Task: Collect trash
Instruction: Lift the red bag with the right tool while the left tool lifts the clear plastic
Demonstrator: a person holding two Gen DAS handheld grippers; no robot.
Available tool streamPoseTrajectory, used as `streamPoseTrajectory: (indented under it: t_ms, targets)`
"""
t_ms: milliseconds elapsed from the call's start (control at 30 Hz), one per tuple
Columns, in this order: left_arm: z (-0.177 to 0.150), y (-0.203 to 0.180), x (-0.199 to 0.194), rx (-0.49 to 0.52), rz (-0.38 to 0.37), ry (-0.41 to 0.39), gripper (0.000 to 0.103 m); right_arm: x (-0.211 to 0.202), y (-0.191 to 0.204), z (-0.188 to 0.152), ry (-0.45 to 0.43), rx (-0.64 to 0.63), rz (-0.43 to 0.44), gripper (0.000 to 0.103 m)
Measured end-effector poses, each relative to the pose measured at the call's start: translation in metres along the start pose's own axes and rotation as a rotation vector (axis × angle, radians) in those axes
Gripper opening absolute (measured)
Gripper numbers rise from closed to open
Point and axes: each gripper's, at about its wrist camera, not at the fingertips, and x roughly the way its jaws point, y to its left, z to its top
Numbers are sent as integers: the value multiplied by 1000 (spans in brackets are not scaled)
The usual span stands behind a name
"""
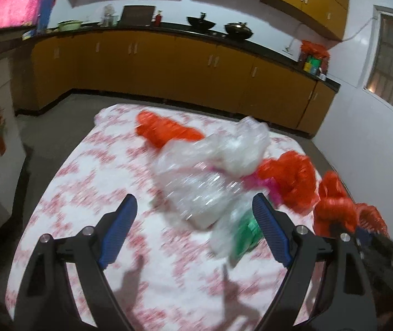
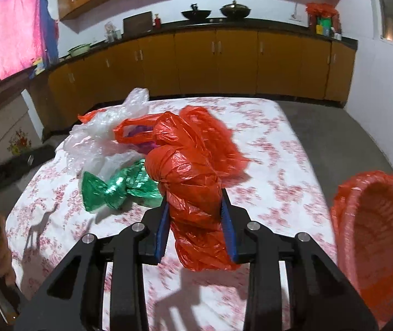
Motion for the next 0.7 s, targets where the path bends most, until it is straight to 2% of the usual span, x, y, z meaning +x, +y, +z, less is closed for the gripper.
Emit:
streamPoseTrajectory:
  t_ms: [167, 300, 400, 633, 700]
  targets:
    - [26, -28, 26, 34, -2, -3, 84, -8, -22, -3, 0, 39, -31, 34]
    - [47, -34, 52, 17, -6, 27, 84, -13, -32, -3, -2, 54, -42, 34]
    - [59, -38, 72, 54, -12, 70, 84, -14, -38, -4, -3, 60, -46, 34]
    - [56, -41, 104, 110, -21, 156, 84, -11, -49, -7, 10, 82, -44, 34]
    - [52, -42, 105, 128, -29, 164, 78, -11, -51, -7, 11, 88, -44, 34]
